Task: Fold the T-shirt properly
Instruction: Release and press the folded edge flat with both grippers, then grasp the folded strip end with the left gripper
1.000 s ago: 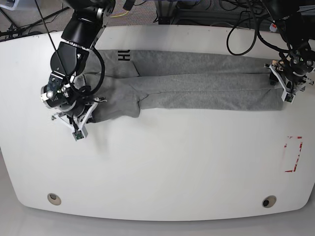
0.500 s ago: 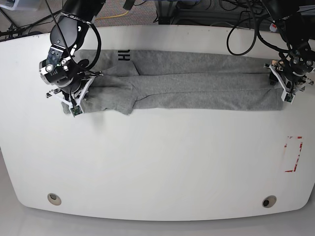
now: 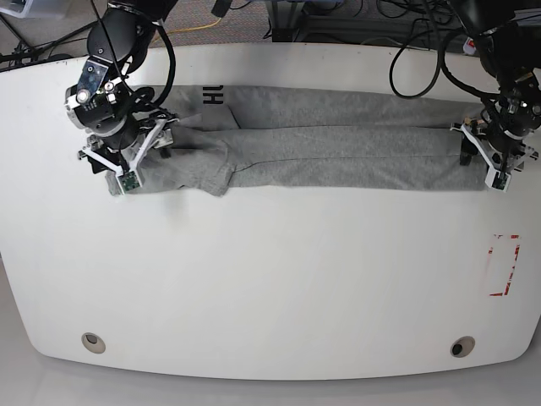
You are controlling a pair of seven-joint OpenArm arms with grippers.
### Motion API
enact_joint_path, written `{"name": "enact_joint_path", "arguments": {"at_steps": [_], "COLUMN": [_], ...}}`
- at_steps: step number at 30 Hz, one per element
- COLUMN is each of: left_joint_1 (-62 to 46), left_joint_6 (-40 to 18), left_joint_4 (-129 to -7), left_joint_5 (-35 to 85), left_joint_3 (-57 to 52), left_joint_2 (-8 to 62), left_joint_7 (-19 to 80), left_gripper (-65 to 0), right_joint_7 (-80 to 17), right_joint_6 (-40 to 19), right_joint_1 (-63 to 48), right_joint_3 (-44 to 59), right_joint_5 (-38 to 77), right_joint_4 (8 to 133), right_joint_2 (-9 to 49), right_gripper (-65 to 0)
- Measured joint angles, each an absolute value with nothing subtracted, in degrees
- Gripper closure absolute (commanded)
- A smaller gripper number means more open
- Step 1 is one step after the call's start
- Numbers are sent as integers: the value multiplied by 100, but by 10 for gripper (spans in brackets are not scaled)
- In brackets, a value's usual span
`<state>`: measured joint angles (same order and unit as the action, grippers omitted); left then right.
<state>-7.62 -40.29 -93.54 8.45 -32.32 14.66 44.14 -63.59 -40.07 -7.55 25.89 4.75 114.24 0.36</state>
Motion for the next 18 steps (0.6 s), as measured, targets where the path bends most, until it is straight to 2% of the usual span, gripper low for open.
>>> {"name": "enact_joint_path", "arguments": {"at_steps": [6,13,18], "left_joint_1": [-738,-126,-180], "left_joint_6": [-4034,-3994,-3992], "left_joint_4": [-9360,-8648,-8060], "left_joint_5": [1802,2565,2674], "left_joint_3": [-3684,-4849,-5100], "left_joint_2": [1496,1601,1662], "left_joint_7": [4908,6152,6331], "left_gripper": [-340,-478,-481], "right_joint_7": [-6353,-6342,-6198], "right_joint_6": [-4005,-3992,-3988], "right_joint_1": [-775,-622,-574], "right_joint_3": [2589,2585,2582], "right_joint_5": [1621,1981,1973], "right_joint_4": [11203,10287,9734], "right_joint_2": [21,73,141], "right_gripper": [-472,-472,-472]}}
